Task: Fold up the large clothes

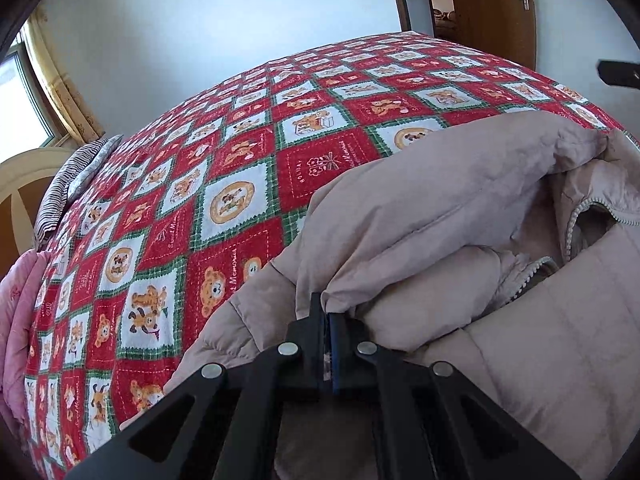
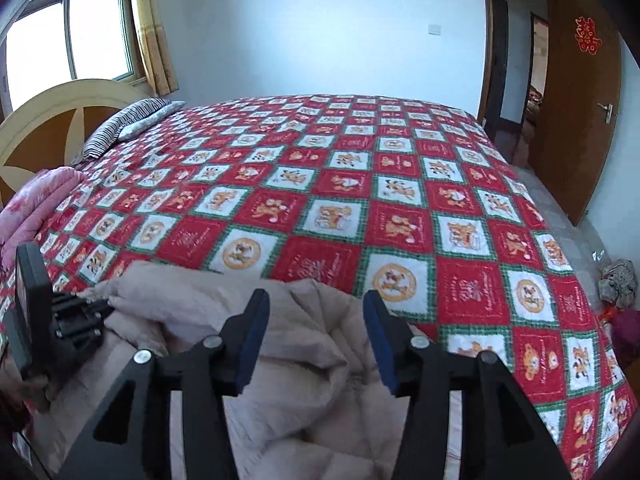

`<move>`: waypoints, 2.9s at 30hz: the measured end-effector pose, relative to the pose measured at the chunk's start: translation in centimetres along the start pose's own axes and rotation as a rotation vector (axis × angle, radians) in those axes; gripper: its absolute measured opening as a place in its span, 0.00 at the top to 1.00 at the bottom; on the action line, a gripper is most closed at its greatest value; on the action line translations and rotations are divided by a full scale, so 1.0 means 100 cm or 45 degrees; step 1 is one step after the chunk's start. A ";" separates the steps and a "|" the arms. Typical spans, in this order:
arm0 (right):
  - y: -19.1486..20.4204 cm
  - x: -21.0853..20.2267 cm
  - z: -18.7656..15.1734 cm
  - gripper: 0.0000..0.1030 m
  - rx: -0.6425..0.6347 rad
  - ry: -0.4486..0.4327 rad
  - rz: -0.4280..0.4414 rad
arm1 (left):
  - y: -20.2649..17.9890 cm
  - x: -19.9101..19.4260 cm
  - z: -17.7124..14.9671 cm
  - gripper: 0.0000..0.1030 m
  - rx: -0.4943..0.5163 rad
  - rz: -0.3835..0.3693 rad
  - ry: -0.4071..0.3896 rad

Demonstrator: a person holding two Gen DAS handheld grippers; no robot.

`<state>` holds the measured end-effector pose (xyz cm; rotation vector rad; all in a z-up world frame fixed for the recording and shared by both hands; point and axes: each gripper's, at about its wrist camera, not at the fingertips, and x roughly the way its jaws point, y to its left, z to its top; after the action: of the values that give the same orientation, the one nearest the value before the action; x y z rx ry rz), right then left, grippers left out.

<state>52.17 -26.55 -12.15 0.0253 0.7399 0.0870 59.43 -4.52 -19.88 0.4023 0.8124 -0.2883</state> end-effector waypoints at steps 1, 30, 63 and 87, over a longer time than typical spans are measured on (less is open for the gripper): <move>0.006 0.011 0.007 0.49 0.017 0.002 0.030 | -0.001 0.000 0.000 0.99 0.008 0.009 -0.002; 0.024 0.086 -0.043 0.48 -0.027 0.213 0.059 | -0.032 0.025 0.046 0.97 -0.238 -0.163 0.008; 0.037 0.105 -0.057 0.43 -0.089 0.250 -0.056 | -0.049 0.041 0.041 0.97 -0.168 -0.050 0.004; 0.034 0.073 -0.049 0.32 -0.089 0.241 -0.070 | -0.035 -0.015 0.047 0.97 -0.161 -0.003 -0.015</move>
<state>54.00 -22.56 -20.44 -0.0713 0.9260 0.0630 60.04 -9.55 -16.65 0.2809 0.8153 -0.2395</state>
